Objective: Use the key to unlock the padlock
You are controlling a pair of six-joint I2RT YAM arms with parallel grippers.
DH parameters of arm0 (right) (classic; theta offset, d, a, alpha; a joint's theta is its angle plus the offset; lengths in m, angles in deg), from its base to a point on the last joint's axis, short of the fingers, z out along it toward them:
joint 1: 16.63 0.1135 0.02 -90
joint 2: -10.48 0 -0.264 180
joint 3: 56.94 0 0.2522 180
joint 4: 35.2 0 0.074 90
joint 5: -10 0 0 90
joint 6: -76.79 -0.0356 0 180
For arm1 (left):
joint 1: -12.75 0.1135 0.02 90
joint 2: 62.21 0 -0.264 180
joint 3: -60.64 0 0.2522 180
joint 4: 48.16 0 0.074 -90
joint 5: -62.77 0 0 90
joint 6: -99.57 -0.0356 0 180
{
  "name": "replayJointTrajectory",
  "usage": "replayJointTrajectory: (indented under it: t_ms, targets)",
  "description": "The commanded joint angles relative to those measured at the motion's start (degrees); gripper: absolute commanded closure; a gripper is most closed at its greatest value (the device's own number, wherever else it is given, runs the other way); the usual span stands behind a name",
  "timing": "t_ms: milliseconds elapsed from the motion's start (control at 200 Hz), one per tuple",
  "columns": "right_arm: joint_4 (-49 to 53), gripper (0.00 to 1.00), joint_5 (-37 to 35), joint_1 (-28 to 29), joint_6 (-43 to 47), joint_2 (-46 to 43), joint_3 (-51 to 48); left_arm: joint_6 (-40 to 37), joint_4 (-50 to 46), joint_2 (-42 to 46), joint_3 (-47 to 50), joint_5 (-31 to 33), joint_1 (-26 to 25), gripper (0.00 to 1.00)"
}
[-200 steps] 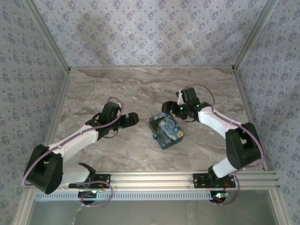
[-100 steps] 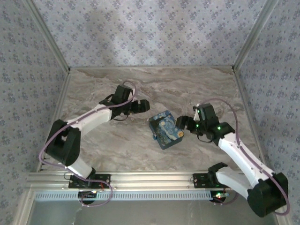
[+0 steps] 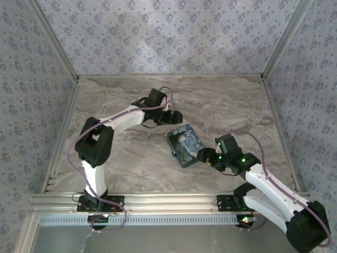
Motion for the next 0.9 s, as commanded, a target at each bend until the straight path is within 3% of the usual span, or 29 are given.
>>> replayJointTrajectory:
  t_ms: [0,315,899]
  targets:
    - [-5.92,0.29,1.25,0.47,-2.46,1.7,-0.08,-1.85,-3.35,-1.47,-2.09,-3.27,-1.13,0.22]
    - [-12.03,0.32,1.4,-1.62,-0.48,11.23,3.4,1.13,2.13,1.54,5.65,-3.81,-1.63,0.25]
    - [-16.51,0.37,4.65,-7.98,7.85,31.68,18.75,8.26,11.72,8.95,16.77,-1.91,-3.11,0.28]
